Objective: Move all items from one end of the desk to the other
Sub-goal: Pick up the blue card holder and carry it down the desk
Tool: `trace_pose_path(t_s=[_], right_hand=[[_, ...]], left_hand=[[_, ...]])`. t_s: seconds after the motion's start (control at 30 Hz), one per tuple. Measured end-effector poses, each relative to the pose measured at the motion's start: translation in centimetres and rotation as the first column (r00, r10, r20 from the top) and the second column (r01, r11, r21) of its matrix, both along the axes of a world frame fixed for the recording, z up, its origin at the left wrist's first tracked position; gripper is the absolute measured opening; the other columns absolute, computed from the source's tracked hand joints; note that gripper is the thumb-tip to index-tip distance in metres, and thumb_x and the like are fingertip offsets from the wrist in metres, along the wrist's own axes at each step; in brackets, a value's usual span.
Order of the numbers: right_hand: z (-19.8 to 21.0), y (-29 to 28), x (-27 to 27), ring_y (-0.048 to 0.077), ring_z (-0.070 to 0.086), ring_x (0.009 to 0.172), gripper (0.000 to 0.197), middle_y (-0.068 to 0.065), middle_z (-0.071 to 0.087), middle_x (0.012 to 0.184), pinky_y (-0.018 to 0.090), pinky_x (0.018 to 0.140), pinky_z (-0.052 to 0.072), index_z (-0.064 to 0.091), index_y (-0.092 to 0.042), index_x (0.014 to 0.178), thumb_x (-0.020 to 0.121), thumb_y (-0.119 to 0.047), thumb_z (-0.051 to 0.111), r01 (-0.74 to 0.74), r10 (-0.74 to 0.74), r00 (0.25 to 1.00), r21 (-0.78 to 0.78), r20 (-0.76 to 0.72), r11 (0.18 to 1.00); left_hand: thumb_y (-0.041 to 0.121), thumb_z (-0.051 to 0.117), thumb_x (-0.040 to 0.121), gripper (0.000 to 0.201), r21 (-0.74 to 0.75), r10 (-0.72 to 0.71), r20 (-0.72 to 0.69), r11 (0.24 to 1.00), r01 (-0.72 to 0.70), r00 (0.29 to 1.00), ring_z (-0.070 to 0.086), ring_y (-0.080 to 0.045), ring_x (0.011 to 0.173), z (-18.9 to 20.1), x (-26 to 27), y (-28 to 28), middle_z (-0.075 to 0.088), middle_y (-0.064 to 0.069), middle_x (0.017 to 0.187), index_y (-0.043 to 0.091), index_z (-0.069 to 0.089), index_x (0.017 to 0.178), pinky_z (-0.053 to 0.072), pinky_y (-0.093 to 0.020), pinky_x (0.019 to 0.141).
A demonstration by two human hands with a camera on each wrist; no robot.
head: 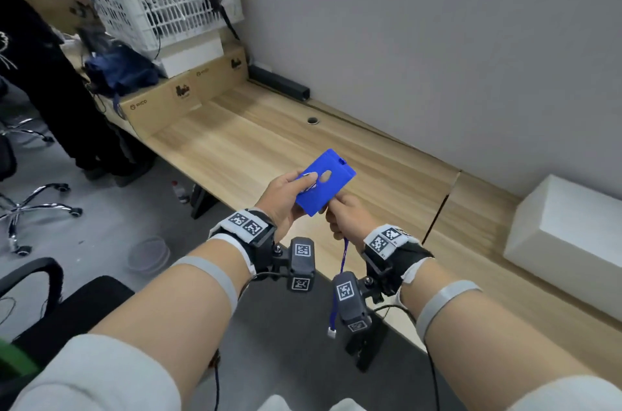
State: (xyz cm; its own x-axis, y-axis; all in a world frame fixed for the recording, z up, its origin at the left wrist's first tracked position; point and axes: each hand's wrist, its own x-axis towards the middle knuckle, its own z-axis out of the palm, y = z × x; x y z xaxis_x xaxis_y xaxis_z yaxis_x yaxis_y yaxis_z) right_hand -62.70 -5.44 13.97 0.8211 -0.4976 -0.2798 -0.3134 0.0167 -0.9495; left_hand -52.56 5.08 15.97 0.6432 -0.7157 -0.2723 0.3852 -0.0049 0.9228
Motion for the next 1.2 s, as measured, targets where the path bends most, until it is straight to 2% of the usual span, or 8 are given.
trace_pose_path(t_s=[0.13,0.27,0.43,0.63,0.8,0.9,1.03,1.2], right_hand=[[0.6,-2.5,-1.8,0.013,0.030,0.049,0.025,-0.002,0.038,0.060,0.025,0.047,0.025,0.051,-0.016,0.077,0.098,-0.018,0.038,0.020,-0.020,1.000,-0.021,-0.007,1.000],[0.2,-4.7,-3.4,0.014,0.028,0.051,0.032,-0.003,0.036,0.059,0.027,0.050,0.026,0.056,-0.014,0.075,0.101,-0.019,0.039,0.006,-0.010,0.999,-0.084,-0.045,0.996],[0.0,-7.0,-4.4,0.016,0.039,0.055,0.030,-0.004,0.044,0.062,0.032,0.062,0.036,0.062,-0.024,0.069,0.097,-0.027,0.051,0.035,-0.065,0.994,-0.292,-0.093,0.956],[2.4,-10.2,-4.6,0.012,0.035,0.050,0.024,-0.005,0.042,0.056,0.028,0.052,0.029,0.068,-0.009,0.079,0.095,-0.023,0.056,0.065,-0.127,0.988,-0.513,-0.085,0.856],[4.2,-13.5,-5.0,0.010,0.040,0.052,0.020,-0.007,0.047,0.057,0.025,0.051,0.033,0.064,-0.014,0.078,0.093,-0.027,0.062,0.080,-0.203,0.972,-0.646,-0.118,0.759],[3.9,-15.0,-5.7,0.004,0.038,0.046,0.022,-0.005,0.050,0.061,0.016,0.045,0.030,0.067,-0.009,0.085,0.094,-0.029,0.062,0.122,-0.216,0.970,-0.536,-0.116,0.835],[1.6,-14.8,-7.4,0.008,0.026,0.050,0.024,-0.004,0.034,0.059,0.021,0.048,0.021,0.063,0.000,0.087,0.099,-0.019,0.054,0.255,-0.254,0.966,0.025,-0.047,0.967],[0.3,-12.9,-7.7,0.012,0.026,0.051,0.031,-0.006,0.031,0.058,0.023,0.048,0.026,0.068,-0.018,0.079,0.101,-0.028,0.050,0.275,-0.301,0.947,-0.202,-0.111,0.940]], left_hand=[[0.021,0.055,0.101,0.015,0.051,-0.107,0.054,0.993,0.104,0.993,0.064,-0.031,0.088,0.5,-1.1,-3.2,0.071,-0.014,0.103,0.010,0.059,0.111,0.053,-0.052,0.093],[0.017,0.051,0.103,0.023,0.121,-0.156,0.189,0.983,0.135,0.969,0.065,-0.034,0.079,1.0,-1.8,-5.4,0.071,-0.021,0.096,-0.001,0.054,0.118,0.056,-0.051,0.089],[0.011,0.056,0.100,0.019,0.191,-0.167,0.333,0.976,0.108,0.928,0.072,-0.037,0.095,-0.4,-0.5,-7.5,0.066,-0.027,0.113,-0.002,0.056,0.114,0.061,-0.053,0.083],[0.009,0.056,0.097,0.014,0.413,-0.487,0.524,0.863,0.292,0.698,0.069,-0.024,0.089,-2.6,0.0,-9.8,0.068,-0.011,0.103,0.014,0.060,0.110,0.063,-0.040,0.075],[0.005,0.064,0.092,0.009,0.457,-0.656,0.537,0.755,0.470,0.531,0.057,-0.017,0.080,-1.9,0.6,-12.4,0.060,-0.008,0.086,0.003,0.065,0.101,0.058,-0.034,0.072],[0.001,0.066,0.092,0.007,0.345,-0.684,0.411,0.729,0.592,0.603,0.058,-0.014,0.079,-1.1,1.2,-13.2,0.058,-0.003,0.081,0.008,0.063,0.091,0.056,-0.034,0.076],[0.000,0.064,0.092,0.020,-0.005,-0.622,0.106,0.780,0.626,0.776,0.065,-0.016,0.081,0.1,2.0,-14.4,0.064,-0.004,0.087,0.018,0.066,0.087,0.057,-0.033,0.074],[0.004,0.064,0.094,0.014,0.026,-0.434,0.224,0.898,0.440,0.873,0.063,-0.018,0.081,-0.3,1.2,-17.1,0.061,-0.006,0.091,0.017,0.061,0.093,0.060,-0.034,0.070]])
